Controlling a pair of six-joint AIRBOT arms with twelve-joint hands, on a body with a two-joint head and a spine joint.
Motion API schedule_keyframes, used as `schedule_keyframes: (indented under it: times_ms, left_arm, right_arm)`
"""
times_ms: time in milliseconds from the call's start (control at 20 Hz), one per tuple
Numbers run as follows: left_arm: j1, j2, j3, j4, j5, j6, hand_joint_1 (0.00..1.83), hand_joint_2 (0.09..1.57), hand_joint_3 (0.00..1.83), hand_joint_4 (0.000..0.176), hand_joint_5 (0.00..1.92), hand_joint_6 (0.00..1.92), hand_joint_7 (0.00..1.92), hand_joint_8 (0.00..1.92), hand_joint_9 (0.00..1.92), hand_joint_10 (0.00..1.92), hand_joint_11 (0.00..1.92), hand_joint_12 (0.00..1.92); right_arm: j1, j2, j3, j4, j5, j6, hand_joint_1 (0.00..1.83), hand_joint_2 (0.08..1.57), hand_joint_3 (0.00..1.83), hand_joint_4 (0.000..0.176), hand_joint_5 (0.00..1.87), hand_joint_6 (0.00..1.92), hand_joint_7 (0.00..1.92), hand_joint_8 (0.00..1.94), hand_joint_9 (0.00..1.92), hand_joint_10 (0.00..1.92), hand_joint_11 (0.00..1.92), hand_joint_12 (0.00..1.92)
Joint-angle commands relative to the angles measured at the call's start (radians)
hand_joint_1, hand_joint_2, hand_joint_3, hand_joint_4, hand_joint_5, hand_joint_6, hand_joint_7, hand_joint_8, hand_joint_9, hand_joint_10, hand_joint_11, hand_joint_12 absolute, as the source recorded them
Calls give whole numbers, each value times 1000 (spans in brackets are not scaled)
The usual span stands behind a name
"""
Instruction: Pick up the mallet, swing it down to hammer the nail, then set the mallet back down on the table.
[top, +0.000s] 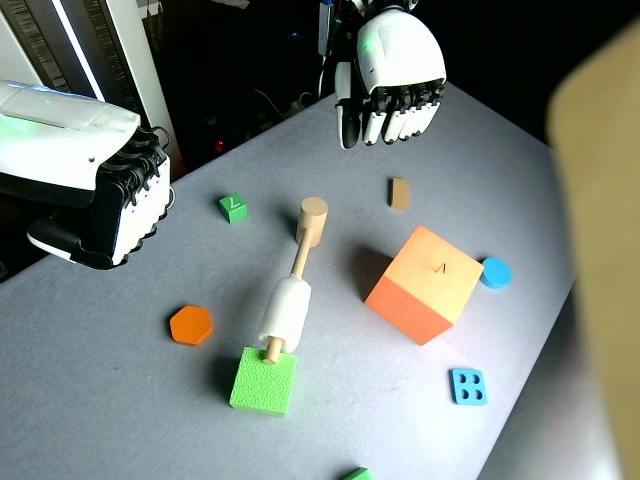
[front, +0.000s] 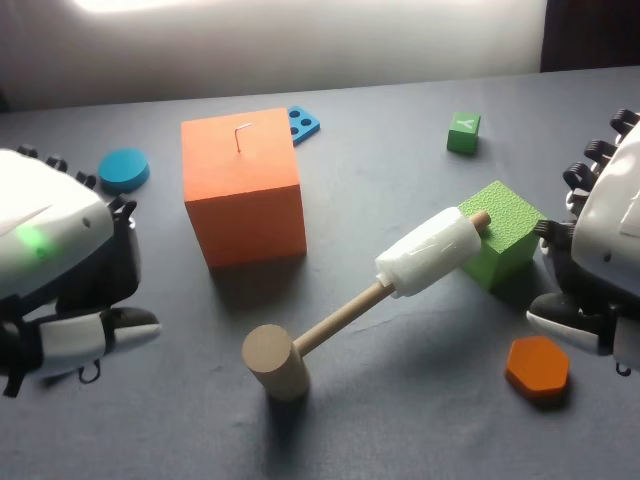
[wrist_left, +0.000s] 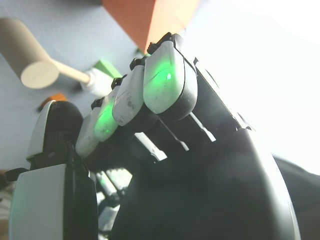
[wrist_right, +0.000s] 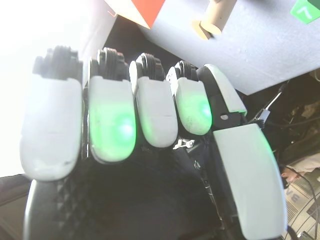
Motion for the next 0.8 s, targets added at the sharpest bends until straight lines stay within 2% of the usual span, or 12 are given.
schedule_keyframes:
  times_ms: [0, 50, 200, 400, 500, 650, 750]
  left_arm:
    - [-4, 5, -1, 19, -130, -4, 0, 1136, 226, 0, 46, 4, 1, 4, 0, 4, 0, 0]
    - [1, 4, -2, 19, -130, -4, 0, 1223, 33, 0, 57, 1, 22, 0, 11, 1, 0, 0]
    - [4, 3, 4, 26, -130, -9, 0, 1221, 10, 0, 62, 1, 16, 0, 0, 0, 1, 2]
    - [7, 2, 26, 93, -130, -76, 0, 1226, 8, 0, 37, 0, 3, 0, 1, 0, 10, 6]
    - [12, 0, 42, 135, -130, -128, 0, 1233, 10, 0, 28, 2, 0, 0, 0, 0, 2, 1]
    - [19, -13, 80, 225, -130, -231, 0, 1228, 6, 0, 30, 6, 2, 1, 0, 0, 0, 0]
    - [22, -31, 113, 278, -130, -297, 0, 1238, 10, 0, 28, 4, 0, 0, 0, 0, 0, 0]
  right_arm:
    - [7, 1, -1, -8, 108, -10, 0, 1114, 119, 0, 83, 54, 103, 54, 76, 73, 0, 384]
    - [5, 1, -1, -8, 109, -12, 0, 1166, 24, 0, 78, 9, 100, 8, 77, 22, 0, 328]
    - [1, 1, -1, -8, 110, -12, 0, 1160, 1, 0, 94, 4, 114, 4, 92, 10, 0, 314]
    - [-1, 2, 0, -6, 130, -13, 27, 1146, 0, 0, 97, 1, 118, 2, 90, 7, 0, 339]
    - [-5, -2, 2, -2, 131, -13, 258, 1107, 0, 0, 58, 1, 82, 0, 71, 1, 0, 294]
    - [-7, -19, 18, 10, 120, -13, 897, 1087, 0, 0, 0, 0, 1, 0, 1, 0, 0, 20]
    - [6, -41, 43, 42, 85, -13, 1051, 1036, 0, 0, 0, 0, 0, 0, 0, 0, 19, 10]
